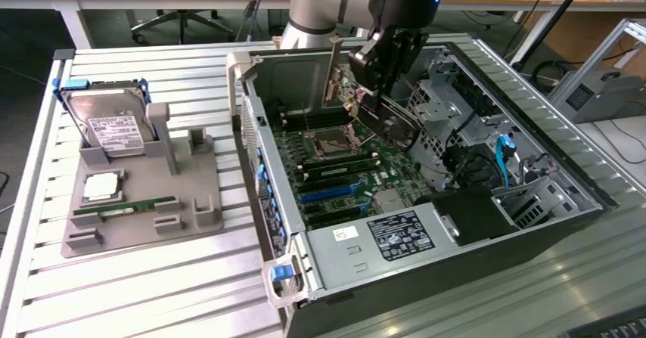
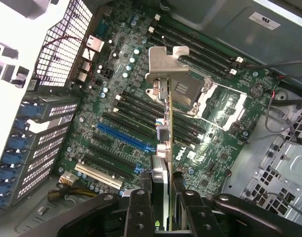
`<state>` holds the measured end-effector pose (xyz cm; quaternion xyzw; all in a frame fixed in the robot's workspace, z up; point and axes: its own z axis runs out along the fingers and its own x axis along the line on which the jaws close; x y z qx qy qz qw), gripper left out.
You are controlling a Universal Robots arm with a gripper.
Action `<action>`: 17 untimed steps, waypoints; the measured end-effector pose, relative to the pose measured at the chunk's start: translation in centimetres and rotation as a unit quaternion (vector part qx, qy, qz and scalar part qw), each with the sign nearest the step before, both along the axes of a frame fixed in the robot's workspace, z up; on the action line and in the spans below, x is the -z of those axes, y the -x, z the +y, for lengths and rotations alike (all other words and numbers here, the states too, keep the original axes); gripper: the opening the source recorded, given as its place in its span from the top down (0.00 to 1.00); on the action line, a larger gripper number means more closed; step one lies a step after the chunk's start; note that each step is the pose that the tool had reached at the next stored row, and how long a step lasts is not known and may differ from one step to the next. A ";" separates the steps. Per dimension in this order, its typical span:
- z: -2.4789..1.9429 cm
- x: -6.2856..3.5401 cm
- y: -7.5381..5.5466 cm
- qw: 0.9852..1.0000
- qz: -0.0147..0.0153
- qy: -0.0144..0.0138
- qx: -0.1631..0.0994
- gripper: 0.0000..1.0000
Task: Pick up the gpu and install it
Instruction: 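Insert the gpu into the slot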
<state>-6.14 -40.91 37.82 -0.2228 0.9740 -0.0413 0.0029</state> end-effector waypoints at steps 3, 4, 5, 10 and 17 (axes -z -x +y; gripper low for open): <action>0.00 0.00 0.0 1.000 0.000 0.000 -0.005 0.73; 0.00 0.00 0.0 1.000 0.000 0.000 -0.006 0.73; 0.00 0.00 0.0 1.000 0.000 0.000 -0.007 0.73; 0.00 0.00 0.0 1.000 0.000 0.000 -0.015 0.73; 0.00 0.00 0.0 1.000 0.000 0.000 -0.023 0.73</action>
